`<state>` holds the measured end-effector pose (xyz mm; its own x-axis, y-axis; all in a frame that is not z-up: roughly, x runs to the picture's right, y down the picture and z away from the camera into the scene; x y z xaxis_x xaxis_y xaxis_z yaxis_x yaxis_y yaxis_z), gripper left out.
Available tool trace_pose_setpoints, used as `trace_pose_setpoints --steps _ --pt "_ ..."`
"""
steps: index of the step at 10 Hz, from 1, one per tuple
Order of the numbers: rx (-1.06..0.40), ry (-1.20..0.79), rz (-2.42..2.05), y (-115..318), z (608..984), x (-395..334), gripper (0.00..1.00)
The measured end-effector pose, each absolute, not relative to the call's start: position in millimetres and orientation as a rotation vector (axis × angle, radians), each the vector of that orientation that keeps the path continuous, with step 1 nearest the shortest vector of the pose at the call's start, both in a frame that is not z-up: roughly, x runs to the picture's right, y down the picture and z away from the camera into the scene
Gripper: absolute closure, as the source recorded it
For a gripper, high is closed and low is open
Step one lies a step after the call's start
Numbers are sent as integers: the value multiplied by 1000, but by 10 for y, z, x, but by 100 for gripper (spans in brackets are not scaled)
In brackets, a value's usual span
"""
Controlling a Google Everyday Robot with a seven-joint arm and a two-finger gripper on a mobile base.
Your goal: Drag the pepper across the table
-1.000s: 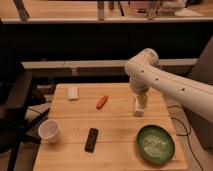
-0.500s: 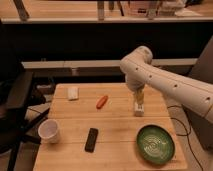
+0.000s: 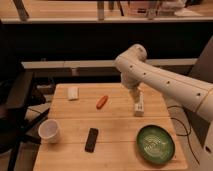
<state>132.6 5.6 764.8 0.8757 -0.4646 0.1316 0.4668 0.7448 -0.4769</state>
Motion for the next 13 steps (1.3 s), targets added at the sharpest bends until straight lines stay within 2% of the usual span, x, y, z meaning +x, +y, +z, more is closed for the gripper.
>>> trace_pose_setpoints --steps 5,13 --pt "-521 -37 -572 5 7779 1163 20" --pt "-528 -84 -651 117 8207 963 20"
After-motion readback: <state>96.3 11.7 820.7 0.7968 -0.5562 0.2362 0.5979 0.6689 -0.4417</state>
